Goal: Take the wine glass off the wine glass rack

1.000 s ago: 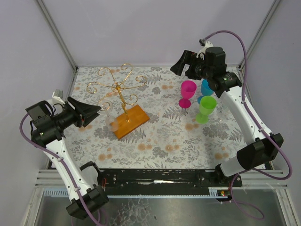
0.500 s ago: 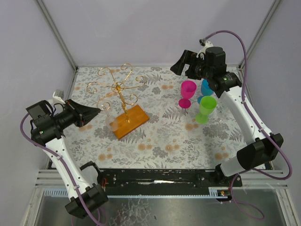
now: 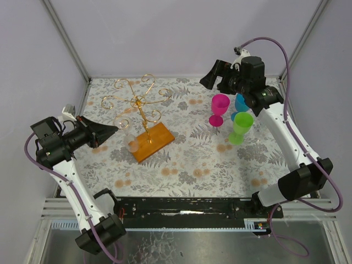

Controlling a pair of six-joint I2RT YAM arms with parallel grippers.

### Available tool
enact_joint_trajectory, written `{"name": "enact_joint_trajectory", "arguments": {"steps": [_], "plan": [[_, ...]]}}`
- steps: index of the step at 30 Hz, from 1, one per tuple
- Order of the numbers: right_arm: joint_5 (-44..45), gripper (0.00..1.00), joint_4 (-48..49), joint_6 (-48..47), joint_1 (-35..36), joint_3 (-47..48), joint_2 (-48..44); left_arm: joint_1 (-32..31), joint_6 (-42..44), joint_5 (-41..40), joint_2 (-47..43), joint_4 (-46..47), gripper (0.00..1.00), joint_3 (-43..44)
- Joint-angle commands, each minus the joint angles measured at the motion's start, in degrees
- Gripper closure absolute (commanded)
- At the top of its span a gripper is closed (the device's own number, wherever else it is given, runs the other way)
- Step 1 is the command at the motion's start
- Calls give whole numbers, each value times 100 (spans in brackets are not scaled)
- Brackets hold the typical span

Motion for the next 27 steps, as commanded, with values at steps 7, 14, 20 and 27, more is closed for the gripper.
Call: {"name": "enact_joint_trajectory", "arguments": {"steps": [7, 14, 20, 27], "plan": [[20, 1, 166, -70, -11, -24, -343, 44, -468, 264, -52, 335, 100, 229], [45, 1, 122, -111, -17, 1, -333, 43, -550, 152, -97, 400, 100, 245], [12, 1, 122, -108, -11, 76, -267, 44, -337, 102, -100, 88, 100, 301], [-19, 1, 122, -136, -15, 83, -231, 53, -249, -282, -222, -158, 100, 329]]}}
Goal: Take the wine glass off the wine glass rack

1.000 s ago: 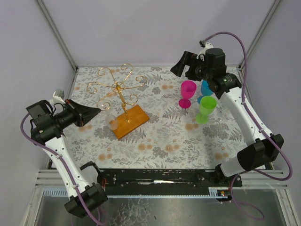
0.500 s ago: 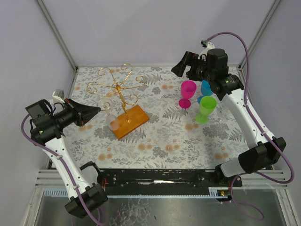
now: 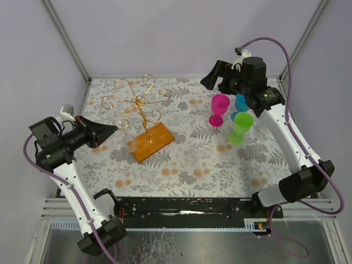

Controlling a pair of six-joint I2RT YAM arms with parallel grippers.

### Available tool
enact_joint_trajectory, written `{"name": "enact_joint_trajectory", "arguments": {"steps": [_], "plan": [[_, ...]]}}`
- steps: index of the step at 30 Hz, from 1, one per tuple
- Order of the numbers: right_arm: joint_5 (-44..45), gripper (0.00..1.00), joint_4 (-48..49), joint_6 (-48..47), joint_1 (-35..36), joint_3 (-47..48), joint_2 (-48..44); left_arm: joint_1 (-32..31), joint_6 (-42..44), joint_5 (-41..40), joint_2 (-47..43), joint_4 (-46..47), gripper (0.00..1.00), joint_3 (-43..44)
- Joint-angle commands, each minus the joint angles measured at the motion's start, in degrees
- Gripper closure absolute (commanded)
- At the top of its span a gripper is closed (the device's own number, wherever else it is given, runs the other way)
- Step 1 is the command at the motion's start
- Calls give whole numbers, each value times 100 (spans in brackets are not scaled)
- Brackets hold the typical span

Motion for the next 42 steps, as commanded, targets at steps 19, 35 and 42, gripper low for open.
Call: {"name": "enact_joint_trajectory", "arguments": {"steps": [19, 35, 42], "plan": [[-109, 1, 209, -108, -11, 180, 55, 131, -914, -550, -58, 989, 100, 121], [-170, 1, 218, -107, -10, 365, 239, 136, -490, -271, 6, 503, 100, 183], [-222, 1, 245, -109, -12, 375, 344, 173, -102, -468, -90, -118, 100, 218]]}}
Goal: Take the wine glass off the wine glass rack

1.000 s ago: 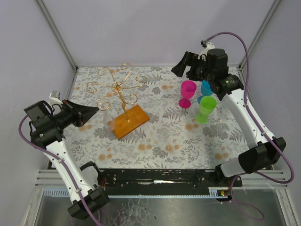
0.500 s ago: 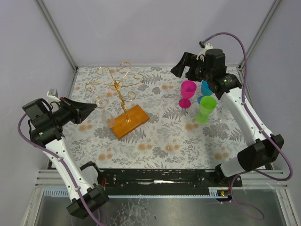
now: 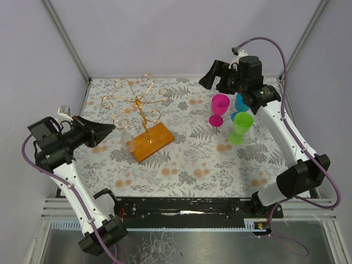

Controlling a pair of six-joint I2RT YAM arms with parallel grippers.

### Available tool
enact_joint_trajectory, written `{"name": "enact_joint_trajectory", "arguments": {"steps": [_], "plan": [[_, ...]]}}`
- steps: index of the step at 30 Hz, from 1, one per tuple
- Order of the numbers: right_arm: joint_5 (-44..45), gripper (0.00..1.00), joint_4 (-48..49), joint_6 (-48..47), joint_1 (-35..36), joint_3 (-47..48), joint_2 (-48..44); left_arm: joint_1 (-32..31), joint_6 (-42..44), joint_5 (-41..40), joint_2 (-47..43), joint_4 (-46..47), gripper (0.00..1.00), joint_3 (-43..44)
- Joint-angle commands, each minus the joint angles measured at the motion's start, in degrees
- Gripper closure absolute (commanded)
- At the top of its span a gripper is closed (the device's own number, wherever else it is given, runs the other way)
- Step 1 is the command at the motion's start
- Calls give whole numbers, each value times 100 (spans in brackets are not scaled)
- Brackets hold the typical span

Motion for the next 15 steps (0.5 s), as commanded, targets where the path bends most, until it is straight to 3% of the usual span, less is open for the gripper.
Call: {"name": "enact_joint_trajectory", "arguments": {"steps": [1, 15], "plan": [[-213, 1, 225, -88, -18, 289, 85, 111, 264, -89, -81, -330, 100, 212], [-275, 1, 287, -113, -10, 320, 311, 277, -457, -460, 19, 531, 100, 324]]}}
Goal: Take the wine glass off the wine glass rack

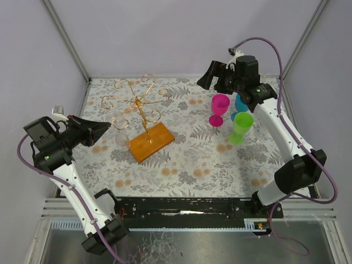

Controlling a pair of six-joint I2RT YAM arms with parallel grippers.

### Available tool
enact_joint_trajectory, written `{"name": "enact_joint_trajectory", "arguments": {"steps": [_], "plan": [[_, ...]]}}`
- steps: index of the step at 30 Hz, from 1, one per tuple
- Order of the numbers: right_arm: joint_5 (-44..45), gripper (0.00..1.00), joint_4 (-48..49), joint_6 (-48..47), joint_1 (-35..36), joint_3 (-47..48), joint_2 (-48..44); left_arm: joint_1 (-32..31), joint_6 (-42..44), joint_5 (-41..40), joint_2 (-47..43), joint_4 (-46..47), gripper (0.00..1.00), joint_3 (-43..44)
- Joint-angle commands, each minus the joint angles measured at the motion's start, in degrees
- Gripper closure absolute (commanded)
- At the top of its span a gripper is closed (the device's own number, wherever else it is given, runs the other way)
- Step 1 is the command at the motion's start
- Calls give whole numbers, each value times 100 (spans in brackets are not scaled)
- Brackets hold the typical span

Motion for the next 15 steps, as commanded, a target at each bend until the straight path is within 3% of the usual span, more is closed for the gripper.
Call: {"name": "enact_joint_trajectory", "arguments": {"steps": [1, 15], "plan": [[-147, 1, 277, -62, -15, 260, 108, 78, -365, 7, 88, 751, 100, 97], [-167, 1, 353, 18, -18, 661, 414, 35, -344, 559, 515, 1067, 100, 7]]}}
